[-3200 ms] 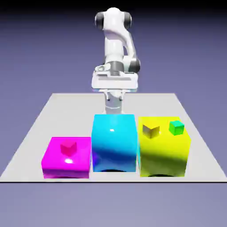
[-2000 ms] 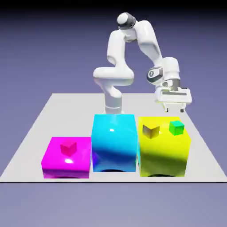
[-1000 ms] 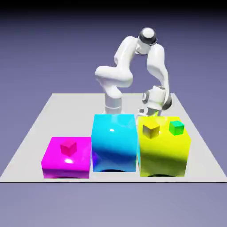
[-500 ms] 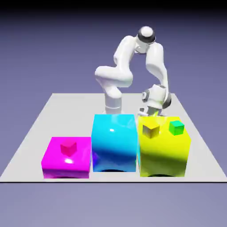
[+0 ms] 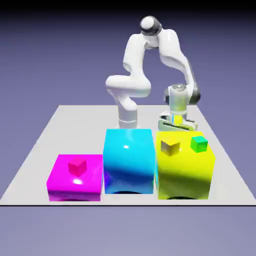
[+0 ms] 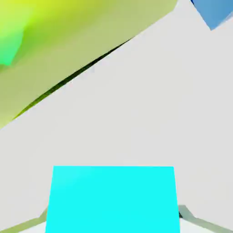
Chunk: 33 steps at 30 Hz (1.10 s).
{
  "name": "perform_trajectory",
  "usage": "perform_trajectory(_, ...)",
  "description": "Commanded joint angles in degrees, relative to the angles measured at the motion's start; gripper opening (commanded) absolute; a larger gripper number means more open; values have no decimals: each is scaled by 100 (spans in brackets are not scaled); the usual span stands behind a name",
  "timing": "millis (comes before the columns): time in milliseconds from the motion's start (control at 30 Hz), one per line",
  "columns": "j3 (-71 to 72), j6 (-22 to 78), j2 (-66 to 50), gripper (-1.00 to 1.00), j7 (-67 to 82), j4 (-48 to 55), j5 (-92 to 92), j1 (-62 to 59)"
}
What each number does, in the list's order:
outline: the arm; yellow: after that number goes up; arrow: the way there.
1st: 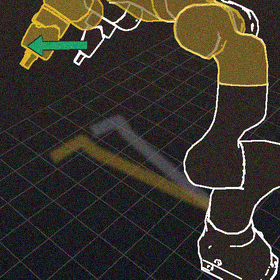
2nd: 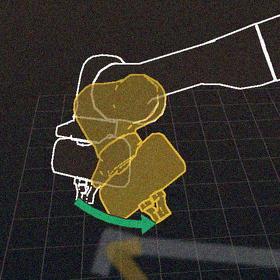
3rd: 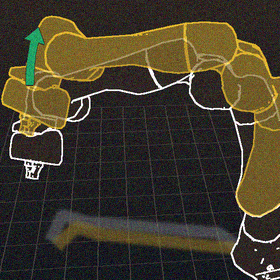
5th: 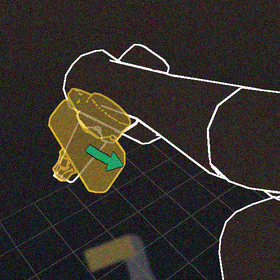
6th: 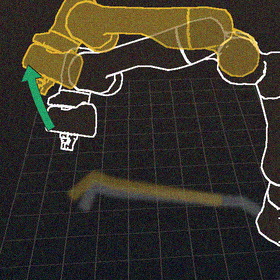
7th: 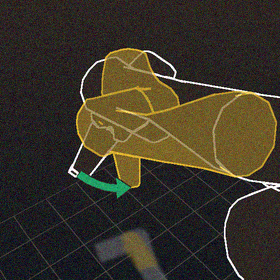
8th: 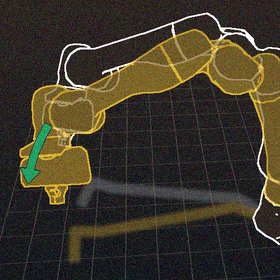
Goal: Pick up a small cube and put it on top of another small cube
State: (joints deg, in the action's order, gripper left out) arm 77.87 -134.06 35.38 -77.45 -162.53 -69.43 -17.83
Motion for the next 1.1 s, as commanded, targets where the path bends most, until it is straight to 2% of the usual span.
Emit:
perform_trajectory(0, -208, 199, -29, -100, 110, 99, 21, -8)
perform_trajectory(233, -1662, 1754, -2, -100, 822, 1103, 234, -347)
perform_trajectory(700, -1045, 3005, 2389, -100, -827, 3870, 1964, -3170)
perform_trajectory(867, -244, 2840, 3244, -100, -1707, 4473, 2507, -4058)
perform_trajectory(1033, 434, 2110, 3390, -100, -1544, 4014, 1992, -4256)
perform_trajectory(1067, 434, 2110, 3390, 100, -1544, 4014, 1991, -4256)
